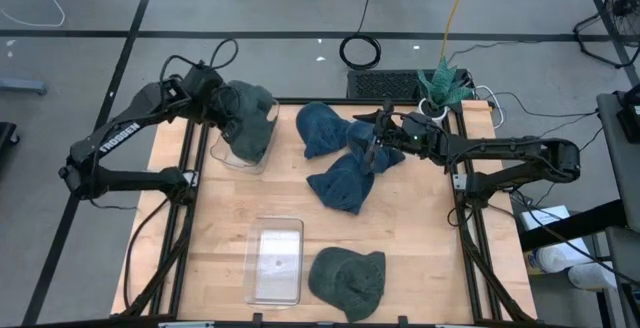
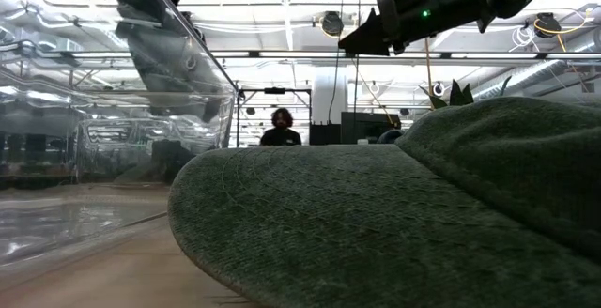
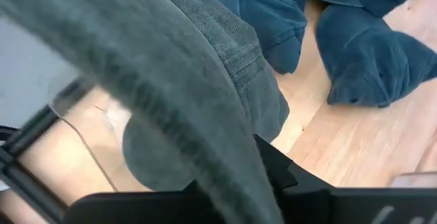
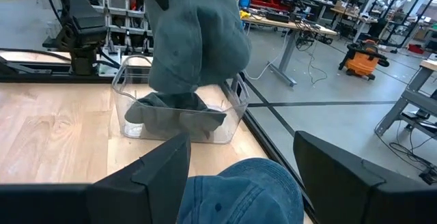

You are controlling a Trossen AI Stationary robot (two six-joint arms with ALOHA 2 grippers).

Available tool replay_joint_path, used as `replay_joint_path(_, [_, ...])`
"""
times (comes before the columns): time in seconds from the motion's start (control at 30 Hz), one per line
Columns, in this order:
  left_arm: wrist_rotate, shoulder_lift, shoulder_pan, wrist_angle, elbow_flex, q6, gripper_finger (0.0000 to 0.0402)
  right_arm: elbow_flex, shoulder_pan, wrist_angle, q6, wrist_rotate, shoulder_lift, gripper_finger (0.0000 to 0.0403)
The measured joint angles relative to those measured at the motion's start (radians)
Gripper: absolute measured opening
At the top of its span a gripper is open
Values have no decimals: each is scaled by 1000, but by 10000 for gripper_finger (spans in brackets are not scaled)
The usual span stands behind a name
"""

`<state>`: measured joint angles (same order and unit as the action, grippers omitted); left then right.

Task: Pick & Place hat
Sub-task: Put the top green cap into the top transparent bin

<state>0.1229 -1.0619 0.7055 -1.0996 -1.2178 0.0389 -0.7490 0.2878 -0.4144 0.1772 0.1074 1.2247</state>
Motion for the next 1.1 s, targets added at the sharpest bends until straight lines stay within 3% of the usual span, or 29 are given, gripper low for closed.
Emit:
replay_joint_path(0.23, [-60,3,-37,-11,-8,-106,10,0,0,8,3,0,0,247])
replay_joint_path(0.33, [-100,3,-47,-13,-8,-95,9,0,0,8,3,0,0,247])
replay_joint_path(0.9, [-98,2,-48,-88,-8,-30,25,-1,0,8,3,0,0,247])
replay_joint_path(1.1, [-96,1,-48,-77,3,5,10,-1,0,8,3,0,0,247])
